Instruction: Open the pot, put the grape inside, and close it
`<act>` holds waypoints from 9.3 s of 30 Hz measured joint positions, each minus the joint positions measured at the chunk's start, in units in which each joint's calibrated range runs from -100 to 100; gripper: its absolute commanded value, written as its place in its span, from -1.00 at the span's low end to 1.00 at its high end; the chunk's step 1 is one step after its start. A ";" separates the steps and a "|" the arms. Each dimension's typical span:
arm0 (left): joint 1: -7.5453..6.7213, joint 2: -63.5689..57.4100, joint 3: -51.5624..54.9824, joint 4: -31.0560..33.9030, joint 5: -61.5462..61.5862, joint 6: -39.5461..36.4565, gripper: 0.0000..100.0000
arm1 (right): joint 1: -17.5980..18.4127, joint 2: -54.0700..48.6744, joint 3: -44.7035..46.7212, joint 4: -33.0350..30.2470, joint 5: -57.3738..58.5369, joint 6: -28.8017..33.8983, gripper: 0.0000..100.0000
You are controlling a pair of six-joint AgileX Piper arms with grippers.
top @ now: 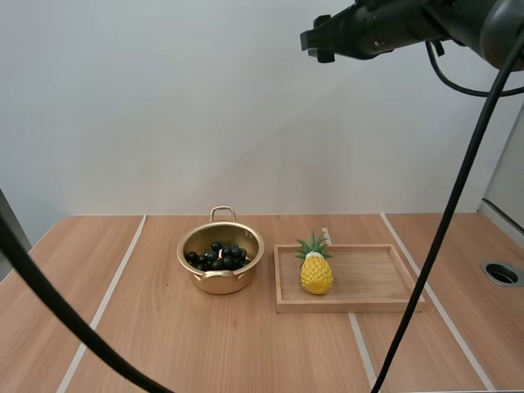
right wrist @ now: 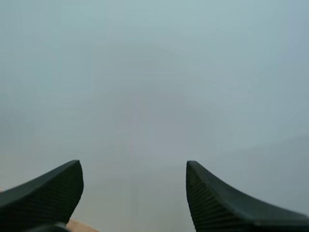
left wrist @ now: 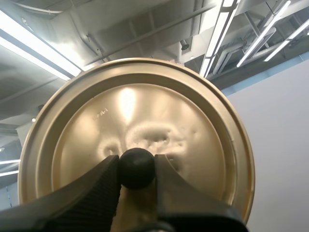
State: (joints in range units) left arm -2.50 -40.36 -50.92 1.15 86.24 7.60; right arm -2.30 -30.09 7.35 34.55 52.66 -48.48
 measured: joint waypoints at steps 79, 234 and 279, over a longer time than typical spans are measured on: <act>0.00 16.94 80.54 -10.58 -15.33 -1.17 -1.00 | -2.01 -16.82 0.00 -16.96 13.79 18.25 -1.00; -0.11 26.59 81.57 -8.70 -27.65 1.33 1.00 | -2.01 -16.82 0.00 -17.32 18.42 18.25 -1.00; -0.11 -22.09 80.63 -1.71 -56.38 -14.90 -1.00 | -2.01 -32.82 15.56 -15.82 3.19 20.04 -1.00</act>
State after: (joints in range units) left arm -2.61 -62.45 29.70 -0.56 29.85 -7.30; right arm -4.32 -62.91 22.92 18.73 55.85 -28.43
